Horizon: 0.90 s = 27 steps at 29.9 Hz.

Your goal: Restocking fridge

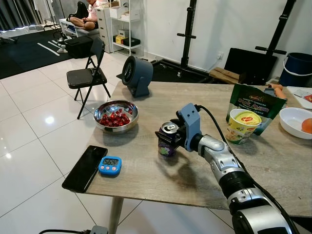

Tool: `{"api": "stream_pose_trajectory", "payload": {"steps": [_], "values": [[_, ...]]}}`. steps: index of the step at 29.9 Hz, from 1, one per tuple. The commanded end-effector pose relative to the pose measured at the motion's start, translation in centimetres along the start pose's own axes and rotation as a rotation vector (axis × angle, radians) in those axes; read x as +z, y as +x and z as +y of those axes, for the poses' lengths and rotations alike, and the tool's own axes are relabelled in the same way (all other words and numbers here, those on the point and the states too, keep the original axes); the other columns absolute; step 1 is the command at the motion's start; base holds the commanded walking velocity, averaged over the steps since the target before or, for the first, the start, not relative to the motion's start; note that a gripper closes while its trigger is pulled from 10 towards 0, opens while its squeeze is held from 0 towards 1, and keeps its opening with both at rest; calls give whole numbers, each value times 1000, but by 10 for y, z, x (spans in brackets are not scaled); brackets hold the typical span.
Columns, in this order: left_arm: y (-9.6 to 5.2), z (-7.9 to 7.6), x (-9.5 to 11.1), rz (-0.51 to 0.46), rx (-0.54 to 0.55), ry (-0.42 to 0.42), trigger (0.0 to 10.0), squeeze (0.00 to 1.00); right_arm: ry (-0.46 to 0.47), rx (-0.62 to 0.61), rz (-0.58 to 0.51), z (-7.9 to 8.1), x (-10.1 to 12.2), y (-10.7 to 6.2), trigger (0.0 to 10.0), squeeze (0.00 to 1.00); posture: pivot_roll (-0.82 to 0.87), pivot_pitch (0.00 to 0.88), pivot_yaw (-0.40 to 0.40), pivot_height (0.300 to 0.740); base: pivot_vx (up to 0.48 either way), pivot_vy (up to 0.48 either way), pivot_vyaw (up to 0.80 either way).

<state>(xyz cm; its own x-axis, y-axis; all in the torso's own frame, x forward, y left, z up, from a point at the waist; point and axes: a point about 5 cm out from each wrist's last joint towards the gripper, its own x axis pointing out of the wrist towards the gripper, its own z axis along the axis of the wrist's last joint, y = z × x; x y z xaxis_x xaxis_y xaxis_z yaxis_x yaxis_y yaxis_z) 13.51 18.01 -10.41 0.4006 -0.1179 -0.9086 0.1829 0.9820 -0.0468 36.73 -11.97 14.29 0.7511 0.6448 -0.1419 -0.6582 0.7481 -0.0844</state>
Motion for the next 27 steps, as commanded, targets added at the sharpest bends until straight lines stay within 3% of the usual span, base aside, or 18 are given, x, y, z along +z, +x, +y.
{"api": "stream_pose_trajectory", "payload": {"steps": [1,6,7,8,9,10,11,27], "values": [[0,-3,-3,17,-10,6,10000,0,11,4,11,1,0,3,10000,0,-23,0,2,740,0,0,0],[1,-4,-4,18,-11,7,10000,0,16,0,17,1,-1,2,10000,0,-23,0,2,740,0,0,0],[1,-5,-4,19,-11,8,10000,0,18,0,19,1,-1,2,8549,0,-23,0,2,740,0,0,0],[1,-5,-4,19,-11,8,10000,0,18,0,19,1,-1,2,8549,0,-23,0,2,740,0,0,0],[1,-5,-4,19,-12,8,10000,0,21,0,20,1,-2,2,6196,0,-23,0,2,740,0,0,0],[1,-5,-4,18,-12,8,10000,0,22,1,21,1,-2,2,1882,0,-23,0,2,740,0,0,0],[1,-5,-4,18,-12,8,10000,0,21,1,22,1,-2,2,0,0,-23,0,2,740,0,0,0],[0,-1,-5,19,-8,6,10000,0,18,3,17,1,0,2,0,0,-23,0,2,740,0,0,0]]}}
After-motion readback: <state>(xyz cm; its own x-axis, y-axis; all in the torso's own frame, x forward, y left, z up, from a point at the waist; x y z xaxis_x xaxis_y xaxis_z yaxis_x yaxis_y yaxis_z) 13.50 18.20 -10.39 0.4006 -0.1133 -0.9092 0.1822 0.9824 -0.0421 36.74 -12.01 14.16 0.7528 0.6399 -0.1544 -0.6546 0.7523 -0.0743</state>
